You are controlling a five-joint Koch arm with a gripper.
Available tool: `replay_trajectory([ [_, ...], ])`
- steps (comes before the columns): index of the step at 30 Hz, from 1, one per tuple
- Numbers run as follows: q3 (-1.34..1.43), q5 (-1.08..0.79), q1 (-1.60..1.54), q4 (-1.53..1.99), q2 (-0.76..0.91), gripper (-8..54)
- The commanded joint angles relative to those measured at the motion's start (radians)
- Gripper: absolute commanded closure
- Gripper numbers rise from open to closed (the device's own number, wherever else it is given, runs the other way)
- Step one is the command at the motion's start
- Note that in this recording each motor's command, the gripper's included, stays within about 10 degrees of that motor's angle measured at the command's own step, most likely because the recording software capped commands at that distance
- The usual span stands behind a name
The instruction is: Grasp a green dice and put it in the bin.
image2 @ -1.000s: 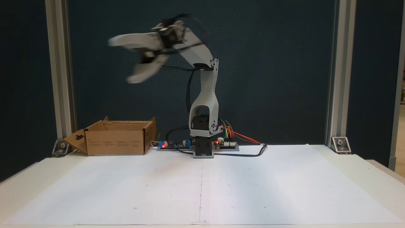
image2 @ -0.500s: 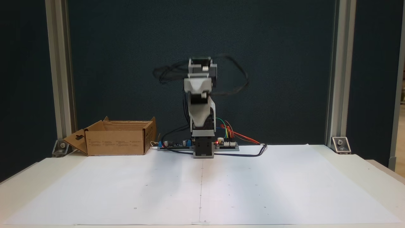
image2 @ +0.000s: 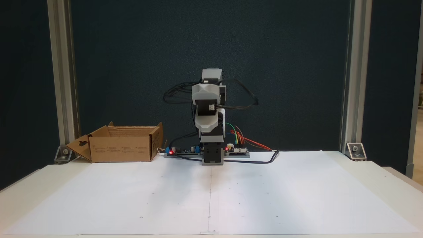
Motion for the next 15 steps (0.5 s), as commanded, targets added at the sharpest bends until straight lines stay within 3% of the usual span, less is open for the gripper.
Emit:
replay_trajectory([
  [1,0.002,0.006,0.015,-0.167,0.118,0.7],
  [15,0.244,-0.052,0.038,-0.722,0.118,1.6],
])
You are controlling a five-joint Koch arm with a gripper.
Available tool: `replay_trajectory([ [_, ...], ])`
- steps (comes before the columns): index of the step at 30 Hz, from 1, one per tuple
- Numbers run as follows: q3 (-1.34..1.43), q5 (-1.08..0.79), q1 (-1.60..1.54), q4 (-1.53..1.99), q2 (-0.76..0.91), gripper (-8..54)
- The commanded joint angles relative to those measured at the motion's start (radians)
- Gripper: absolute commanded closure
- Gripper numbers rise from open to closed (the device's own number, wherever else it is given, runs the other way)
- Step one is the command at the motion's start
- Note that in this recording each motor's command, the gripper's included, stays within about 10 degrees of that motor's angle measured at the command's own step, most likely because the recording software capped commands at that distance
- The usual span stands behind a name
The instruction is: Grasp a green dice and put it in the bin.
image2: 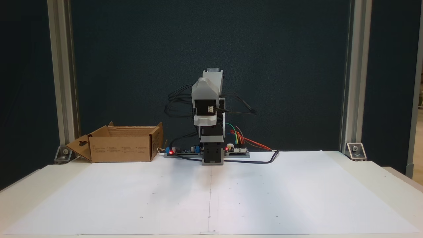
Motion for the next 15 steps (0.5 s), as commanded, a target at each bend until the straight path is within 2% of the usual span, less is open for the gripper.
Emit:
replay_trajectory([
  [1,0.002,-0.043,0.029,-0.162,0.118,1.6],
  [8,0.164,-0.038,0.121,-0.327,0.118,1.5],
  [15,0.184,-0.029,0.117,-0.353,0.118,1.5],
])
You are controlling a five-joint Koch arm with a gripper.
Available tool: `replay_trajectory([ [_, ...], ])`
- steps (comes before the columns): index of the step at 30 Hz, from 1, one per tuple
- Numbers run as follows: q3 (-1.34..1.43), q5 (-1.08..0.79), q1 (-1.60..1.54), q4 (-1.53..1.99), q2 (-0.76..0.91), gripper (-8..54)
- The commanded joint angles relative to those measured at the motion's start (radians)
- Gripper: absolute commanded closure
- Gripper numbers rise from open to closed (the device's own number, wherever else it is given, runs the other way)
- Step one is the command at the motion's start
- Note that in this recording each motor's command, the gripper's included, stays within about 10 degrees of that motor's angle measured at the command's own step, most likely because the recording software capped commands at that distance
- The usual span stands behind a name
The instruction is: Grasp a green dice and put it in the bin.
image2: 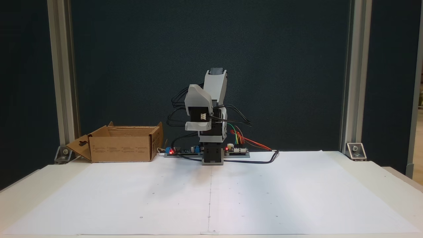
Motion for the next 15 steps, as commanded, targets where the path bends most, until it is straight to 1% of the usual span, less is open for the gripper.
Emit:
replay_trajectory([
  [1,-0.020,-0.031,-0.002,-0.092,0.118,1.5],
  [15,0.075,-0.029,-0.003,-0.158,0.118,1.2],
])
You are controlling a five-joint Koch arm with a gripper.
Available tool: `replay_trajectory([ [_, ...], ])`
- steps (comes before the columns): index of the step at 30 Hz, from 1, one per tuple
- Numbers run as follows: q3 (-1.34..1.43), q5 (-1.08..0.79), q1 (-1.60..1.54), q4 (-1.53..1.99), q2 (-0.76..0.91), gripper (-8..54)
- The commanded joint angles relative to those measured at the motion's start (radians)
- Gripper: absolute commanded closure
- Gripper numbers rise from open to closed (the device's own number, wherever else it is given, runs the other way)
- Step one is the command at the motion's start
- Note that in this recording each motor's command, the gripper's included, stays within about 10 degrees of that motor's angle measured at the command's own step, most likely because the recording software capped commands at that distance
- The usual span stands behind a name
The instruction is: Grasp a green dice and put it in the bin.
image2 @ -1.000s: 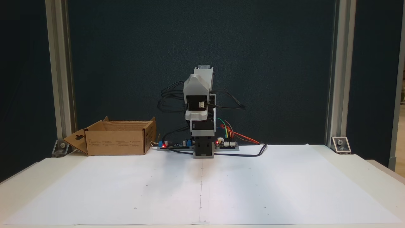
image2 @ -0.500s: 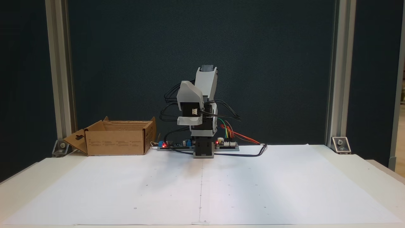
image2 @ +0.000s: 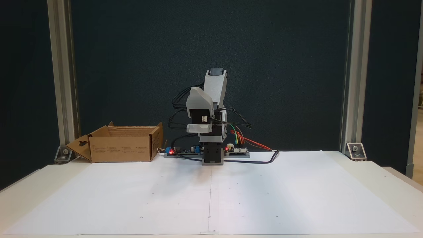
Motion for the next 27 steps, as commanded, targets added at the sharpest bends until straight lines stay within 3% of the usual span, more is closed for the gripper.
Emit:
replay_trajectory([
  [1,-0.002,-0.029,0.000,-0.064,0.118,1.1],
  [27,0.104,-0.029,-0.003,-0.104,0.115,1.0],
])
